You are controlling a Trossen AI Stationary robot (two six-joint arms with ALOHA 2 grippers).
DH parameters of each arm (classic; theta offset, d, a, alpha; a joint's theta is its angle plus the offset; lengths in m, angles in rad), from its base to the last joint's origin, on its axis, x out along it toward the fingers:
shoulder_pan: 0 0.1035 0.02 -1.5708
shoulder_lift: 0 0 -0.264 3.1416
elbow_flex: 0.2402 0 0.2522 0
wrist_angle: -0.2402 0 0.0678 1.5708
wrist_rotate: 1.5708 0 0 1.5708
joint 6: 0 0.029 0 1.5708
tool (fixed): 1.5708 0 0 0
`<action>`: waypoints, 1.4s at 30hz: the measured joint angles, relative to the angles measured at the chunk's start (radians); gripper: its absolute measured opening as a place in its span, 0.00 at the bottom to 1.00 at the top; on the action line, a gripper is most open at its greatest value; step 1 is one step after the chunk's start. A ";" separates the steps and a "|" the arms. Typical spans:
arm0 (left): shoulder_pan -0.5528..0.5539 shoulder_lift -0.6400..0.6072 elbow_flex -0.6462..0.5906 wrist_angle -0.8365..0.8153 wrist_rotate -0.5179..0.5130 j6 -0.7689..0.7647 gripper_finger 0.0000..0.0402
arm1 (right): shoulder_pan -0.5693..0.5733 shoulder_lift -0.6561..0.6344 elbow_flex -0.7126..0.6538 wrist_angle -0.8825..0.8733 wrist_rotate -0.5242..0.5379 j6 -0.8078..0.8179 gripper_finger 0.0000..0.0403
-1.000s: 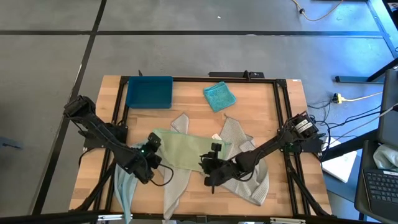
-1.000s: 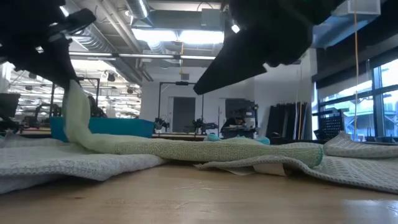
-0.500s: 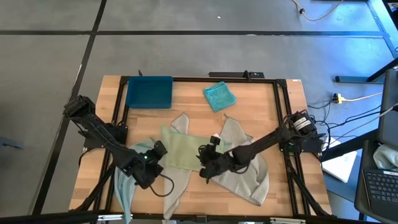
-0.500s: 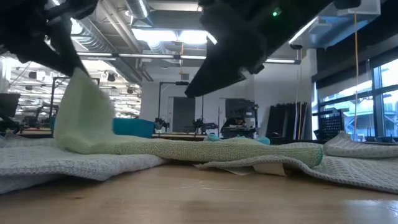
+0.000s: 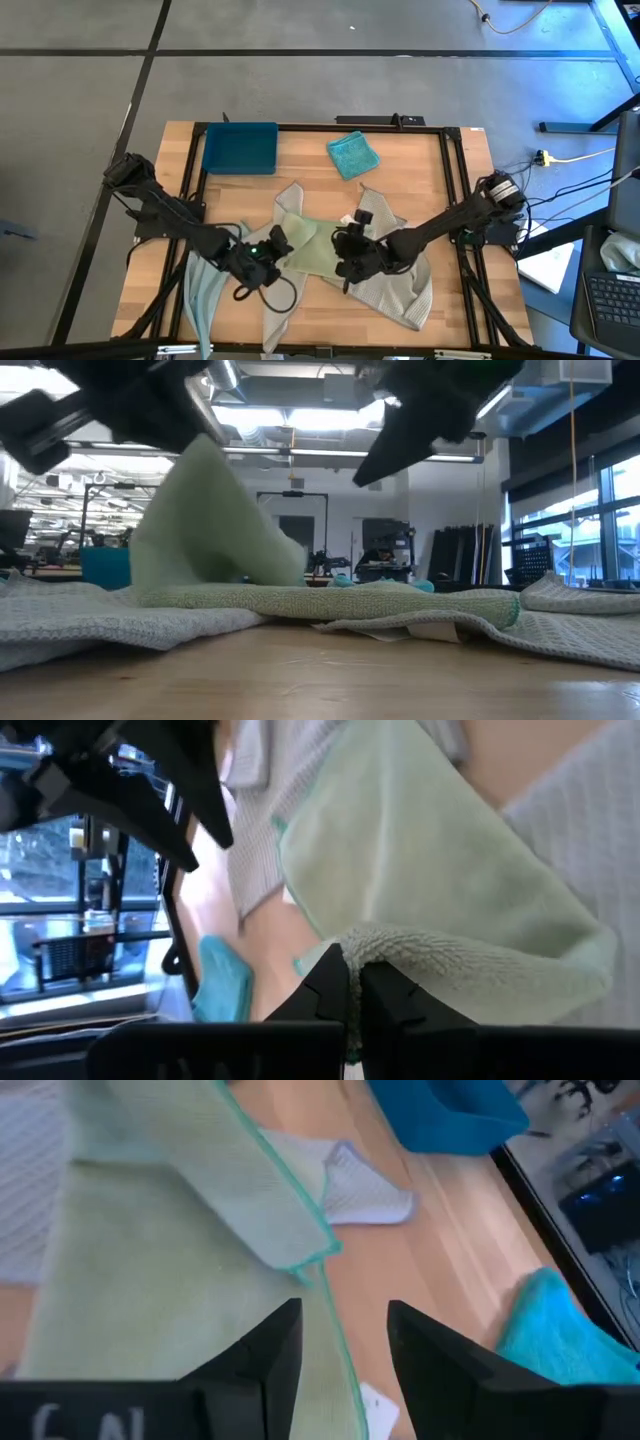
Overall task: Fold microfiber towels
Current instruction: Fold the green towel
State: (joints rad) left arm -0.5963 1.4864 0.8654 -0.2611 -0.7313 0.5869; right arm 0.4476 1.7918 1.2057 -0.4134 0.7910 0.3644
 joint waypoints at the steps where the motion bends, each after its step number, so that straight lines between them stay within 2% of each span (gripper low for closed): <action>1: 0.010 0.000 0.000 0.017 0.011 0.001 0.00 | 0.003 -0.006 0.000 -0.010 -0.019 -0.002 0.38; 5: 0.028 0.000 0.000 0.045 0.051 0.026 0.00 | 0.001 -0.006 0.000 0.003 -0.155 -0.106 0.38; 9: 0.027 0.001 0.000 0.056 0.120 0.025 0.00 | -0.040 0.001 0.000 0.055 -0.199 -0.234 0.38; 12: 0.025 0.013 0.001 0.061 0.152 0.018 0.00 | -0.089 0.001 0.000 0.171 -0.259 -0.368 0.38; 16: 0.018 0.046 0.002 0.063 0.171 0.017 0.00 | -0.159 0.015 0.003 0.354 -0.506 -0.488 0.43; 18: 0.019 0.062 0.002 0.063 0.171 0.017 0.00 | -0.184 0.032 0.002 0.359 -0.567 -0.527 0.48; 21: 0.019 0.082 0.001 0.066 0.157 0.010 0.00 | -0.217 0.064 0.000 0.350 -0.595 -0.559 0.56; 26: 0.022 0.085 0.001 0.075 0.136 -0.003 0.00 | -0.250 0.126 0.001 0.400 -0.731 -0.580 0.65; 35: 0.022 0.085 0.001 0.095 0.166 -0.004 0.00 | -0.301 0.163 0.000 0.440 -0.840 -0.633 0.64; 42: 0.022 0.085 0.001 0.098 0.165 0.000 0.00 | -0.325 0.180 0.002 0.469 -1.002 -0.630 0.64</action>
State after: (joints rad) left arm -0.5743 1.5719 0.8661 -0.1630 -0.5664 0.5865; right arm 0.1229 1.9723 1.2072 0.0556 -0.2114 -0.2657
